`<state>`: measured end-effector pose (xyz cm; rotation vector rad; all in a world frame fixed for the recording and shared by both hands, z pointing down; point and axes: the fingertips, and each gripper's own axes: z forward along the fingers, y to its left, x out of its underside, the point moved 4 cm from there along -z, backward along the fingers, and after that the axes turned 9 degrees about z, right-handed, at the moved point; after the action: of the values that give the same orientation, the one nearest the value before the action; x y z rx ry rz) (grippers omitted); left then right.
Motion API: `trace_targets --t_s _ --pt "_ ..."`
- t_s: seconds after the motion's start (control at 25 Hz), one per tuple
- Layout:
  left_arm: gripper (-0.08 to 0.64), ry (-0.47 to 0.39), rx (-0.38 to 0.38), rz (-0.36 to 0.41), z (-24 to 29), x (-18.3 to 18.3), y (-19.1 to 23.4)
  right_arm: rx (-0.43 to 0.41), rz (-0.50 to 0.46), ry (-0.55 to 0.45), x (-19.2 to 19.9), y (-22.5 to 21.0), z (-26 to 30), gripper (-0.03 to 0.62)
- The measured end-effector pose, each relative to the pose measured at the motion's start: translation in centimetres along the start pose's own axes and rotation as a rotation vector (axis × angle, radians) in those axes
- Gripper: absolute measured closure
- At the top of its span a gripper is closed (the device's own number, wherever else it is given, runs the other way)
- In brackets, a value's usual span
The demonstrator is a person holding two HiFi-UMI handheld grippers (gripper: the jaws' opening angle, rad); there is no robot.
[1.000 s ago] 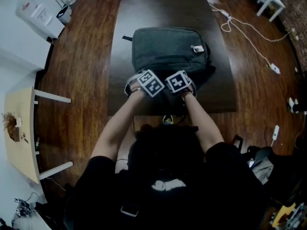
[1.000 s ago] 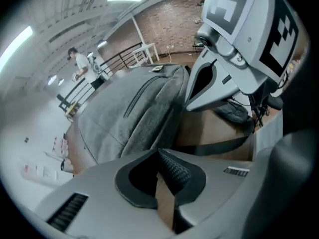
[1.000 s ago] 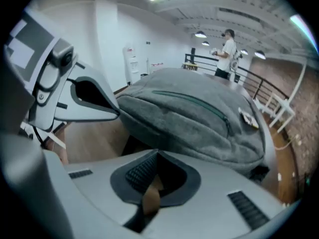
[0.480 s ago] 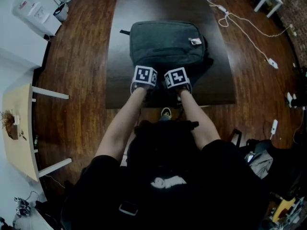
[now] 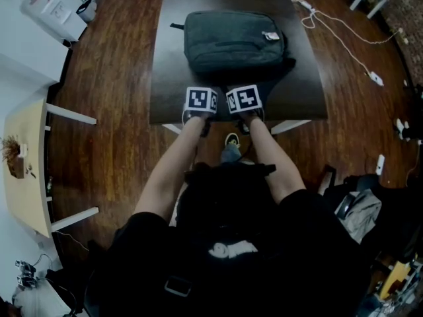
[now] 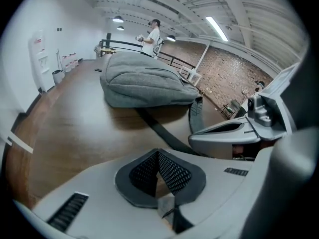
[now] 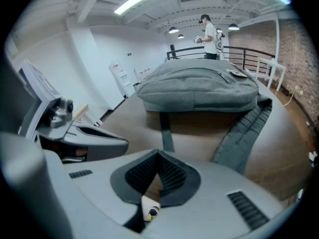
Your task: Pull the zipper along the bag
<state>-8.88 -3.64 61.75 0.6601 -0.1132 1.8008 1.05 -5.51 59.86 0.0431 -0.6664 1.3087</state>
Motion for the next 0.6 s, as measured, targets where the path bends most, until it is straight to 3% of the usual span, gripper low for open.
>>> trace_targets --t_s 0.16,0.32,0.44,0.56,0.6 --pt "0.561 -0.037 -0.021 0.031 -2.2 3.5 -1.2 -0.007 0.004 -0.025 3.4 1.9 -2.0 0.571" --pt "0.561 -0.126 0.037 0.038 -3.2 6.7 -3.7 -0.004 0.016 -0.022 8.2 3.0 -3.5 0.571" --pt "0.56 -0.057 -0.002 0.025 -4.8 11.1 -4.4 -0.004 0.037 -0.007 12.1 3.6 -4.8 0.571" --pt "0.56 -0.02 -0.18 0.061 -7.0 13.0 -2.1 -0.002 0.028 -0.005 13.6 4.2 -5.9 0.571" --pt "0.56 -0.032 -0.126 0.036 -6.9 13.4 -3.2 -0.001 0.024 -0.003 14.1 4.3 -6.2 0.571"
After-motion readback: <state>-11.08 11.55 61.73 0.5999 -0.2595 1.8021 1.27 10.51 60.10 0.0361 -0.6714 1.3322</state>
